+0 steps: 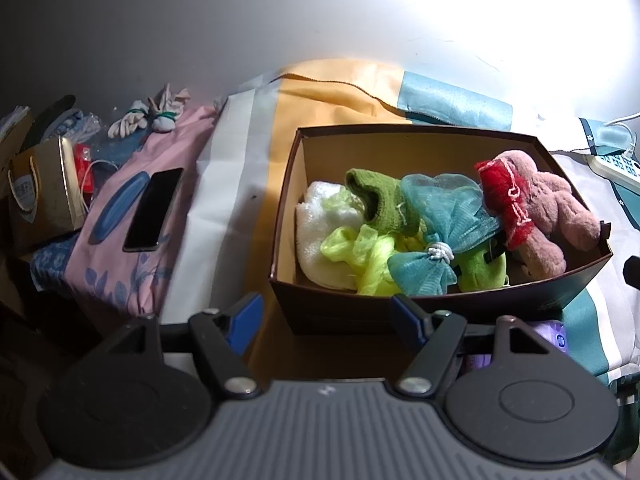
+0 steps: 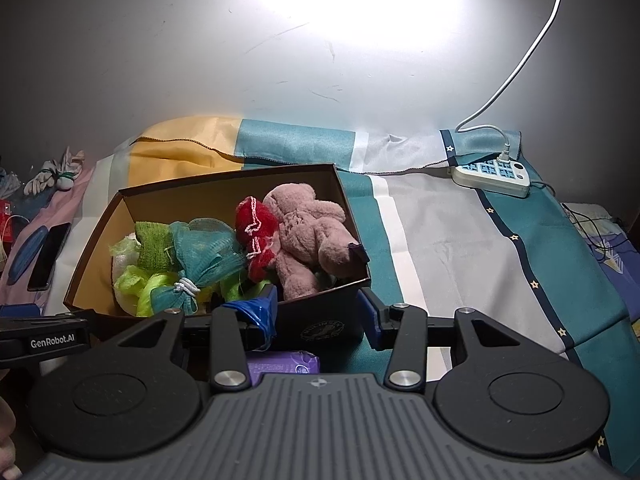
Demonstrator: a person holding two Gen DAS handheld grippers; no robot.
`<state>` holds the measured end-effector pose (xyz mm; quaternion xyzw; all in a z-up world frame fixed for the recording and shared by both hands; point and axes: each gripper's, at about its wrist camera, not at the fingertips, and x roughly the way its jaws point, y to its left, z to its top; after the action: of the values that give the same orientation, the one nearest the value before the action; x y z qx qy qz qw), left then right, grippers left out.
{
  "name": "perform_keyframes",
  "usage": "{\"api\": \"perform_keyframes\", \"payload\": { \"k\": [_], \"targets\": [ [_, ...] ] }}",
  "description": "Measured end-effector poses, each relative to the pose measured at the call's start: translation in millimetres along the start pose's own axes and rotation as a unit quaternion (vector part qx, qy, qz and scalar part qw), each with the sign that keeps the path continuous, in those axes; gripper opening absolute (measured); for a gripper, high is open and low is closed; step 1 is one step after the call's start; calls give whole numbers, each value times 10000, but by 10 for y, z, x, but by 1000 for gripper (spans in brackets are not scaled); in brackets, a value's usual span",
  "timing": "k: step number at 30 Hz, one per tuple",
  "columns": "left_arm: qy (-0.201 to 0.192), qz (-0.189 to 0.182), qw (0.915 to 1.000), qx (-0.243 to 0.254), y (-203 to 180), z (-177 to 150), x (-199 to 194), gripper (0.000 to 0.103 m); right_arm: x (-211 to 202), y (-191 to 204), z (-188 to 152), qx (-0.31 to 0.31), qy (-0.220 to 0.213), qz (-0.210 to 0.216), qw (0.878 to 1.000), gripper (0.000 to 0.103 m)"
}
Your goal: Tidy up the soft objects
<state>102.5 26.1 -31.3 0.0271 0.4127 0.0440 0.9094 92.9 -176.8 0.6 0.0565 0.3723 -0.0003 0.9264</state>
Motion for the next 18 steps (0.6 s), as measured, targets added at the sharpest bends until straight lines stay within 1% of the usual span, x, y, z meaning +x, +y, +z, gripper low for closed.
{"api": "perform_keyframes", "payload": {
  "k": [6,11,18],
  "targets": [
    [-55,25,10000,-15,5,-13,-19,73,0,5,-1,-14,9,-9,10000,28],
    [-154,-29,9999,30,-8,-26,-71,73,10,7,-15,-36,48,-20,10000,28],
    [-150,-123,9998,7,-5,-28,-79,73,15,10,-16,-70,74,-25,9999,28]
  ]
}}
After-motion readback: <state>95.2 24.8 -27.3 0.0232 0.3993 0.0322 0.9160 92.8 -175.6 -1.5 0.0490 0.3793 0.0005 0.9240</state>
